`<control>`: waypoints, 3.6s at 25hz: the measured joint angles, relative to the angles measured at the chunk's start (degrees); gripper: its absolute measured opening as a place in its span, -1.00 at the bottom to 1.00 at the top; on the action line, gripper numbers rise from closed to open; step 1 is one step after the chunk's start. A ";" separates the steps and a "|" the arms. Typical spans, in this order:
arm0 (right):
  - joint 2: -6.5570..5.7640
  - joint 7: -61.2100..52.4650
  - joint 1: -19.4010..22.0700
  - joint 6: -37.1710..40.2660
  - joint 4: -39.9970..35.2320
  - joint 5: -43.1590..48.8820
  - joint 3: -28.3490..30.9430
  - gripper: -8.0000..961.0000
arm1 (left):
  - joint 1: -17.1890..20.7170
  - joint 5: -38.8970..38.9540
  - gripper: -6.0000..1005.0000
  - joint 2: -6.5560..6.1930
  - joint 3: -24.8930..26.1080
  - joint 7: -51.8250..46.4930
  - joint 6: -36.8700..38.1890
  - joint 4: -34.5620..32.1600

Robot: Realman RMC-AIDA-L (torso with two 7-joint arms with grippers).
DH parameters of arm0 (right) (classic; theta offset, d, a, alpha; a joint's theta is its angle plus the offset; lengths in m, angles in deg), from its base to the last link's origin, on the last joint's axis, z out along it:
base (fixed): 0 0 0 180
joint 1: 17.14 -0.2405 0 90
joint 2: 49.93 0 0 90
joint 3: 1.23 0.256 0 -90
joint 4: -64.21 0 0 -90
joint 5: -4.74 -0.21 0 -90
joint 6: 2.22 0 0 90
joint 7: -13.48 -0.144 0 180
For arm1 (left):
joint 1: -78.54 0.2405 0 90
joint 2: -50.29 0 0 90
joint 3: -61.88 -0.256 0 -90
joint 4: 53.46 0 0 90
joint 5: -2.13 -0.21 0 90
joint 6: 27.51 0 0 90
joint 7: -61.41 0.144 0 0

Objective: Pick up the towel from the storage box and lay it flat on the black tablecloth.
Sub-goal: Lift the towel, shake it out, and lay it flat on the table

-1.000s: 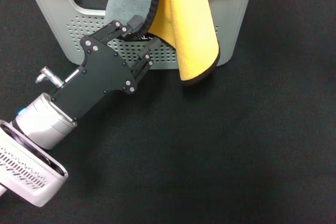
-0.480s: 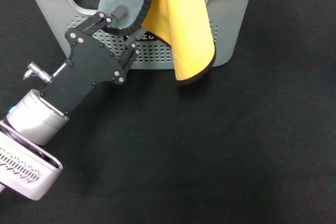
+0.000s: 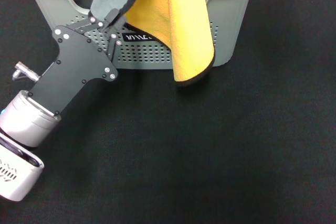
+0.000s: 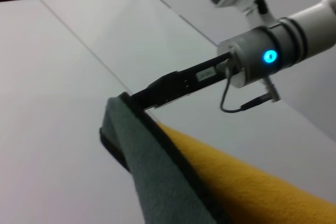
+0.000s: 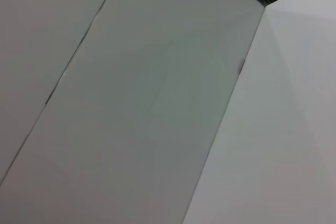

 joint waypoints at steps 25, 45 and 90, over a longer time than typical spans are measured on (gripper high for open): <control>-1.88 -13.50 30.60 -10.90 24.23 11.81 -7.28 -0.90 | 25.49 -6.60 -0.97 -1.27 -1.16 -58.02 14.53 -29.86; 0.38 -12.98 42.26 -41.31 3.65 20.83 5.14 -0.87 | 31.18 -1.01 -0.98 -0.96 -10.47 -59.93 14.48 -22.77; 0.44 -34.17 49.55 -49.86 39.18 27.70 6.99 -0.81 | 42.93 -5.72 -0.98 -7.21 -11.83 -70.25 14.90 -45.82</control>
